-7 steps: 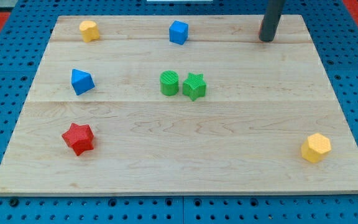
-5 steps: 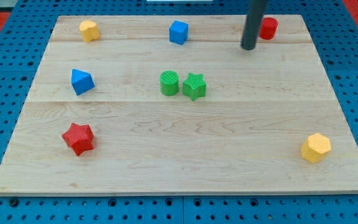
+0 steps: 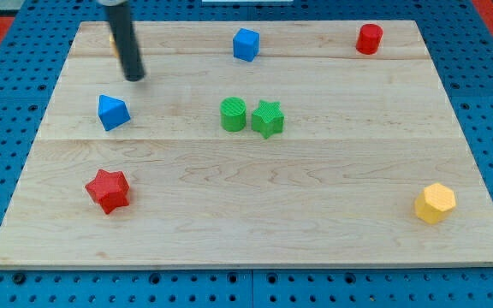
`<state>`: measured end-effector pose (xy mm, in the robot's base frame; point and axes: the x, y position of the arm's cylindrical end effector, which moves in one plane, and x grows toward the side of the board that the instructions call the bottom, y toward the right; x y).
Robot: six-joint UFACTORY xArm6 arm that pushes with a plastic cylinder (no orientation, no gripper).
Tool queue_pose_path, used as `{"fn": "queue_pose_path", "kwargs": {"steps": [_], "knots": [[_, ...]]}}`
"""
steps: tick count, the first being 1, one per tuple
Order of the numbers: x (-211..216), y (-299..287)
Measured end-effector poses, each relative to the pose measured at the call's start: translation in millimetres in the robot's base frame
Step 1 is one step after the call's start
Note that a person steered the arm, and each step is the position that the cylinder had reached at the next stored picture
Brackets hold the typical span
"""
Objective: Move the blue triangle above to the green star
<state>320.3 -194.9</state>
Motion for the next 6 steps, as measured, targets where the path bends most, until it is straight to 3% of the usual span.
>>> {"fn": "queue_pose_path", "kwargs": {"steps": [1, 3, 4, 6], "knots": [[49.9, -26.9], [95.1, -28.3], [76.5, 15.5], [59.7, 30.0]]}}
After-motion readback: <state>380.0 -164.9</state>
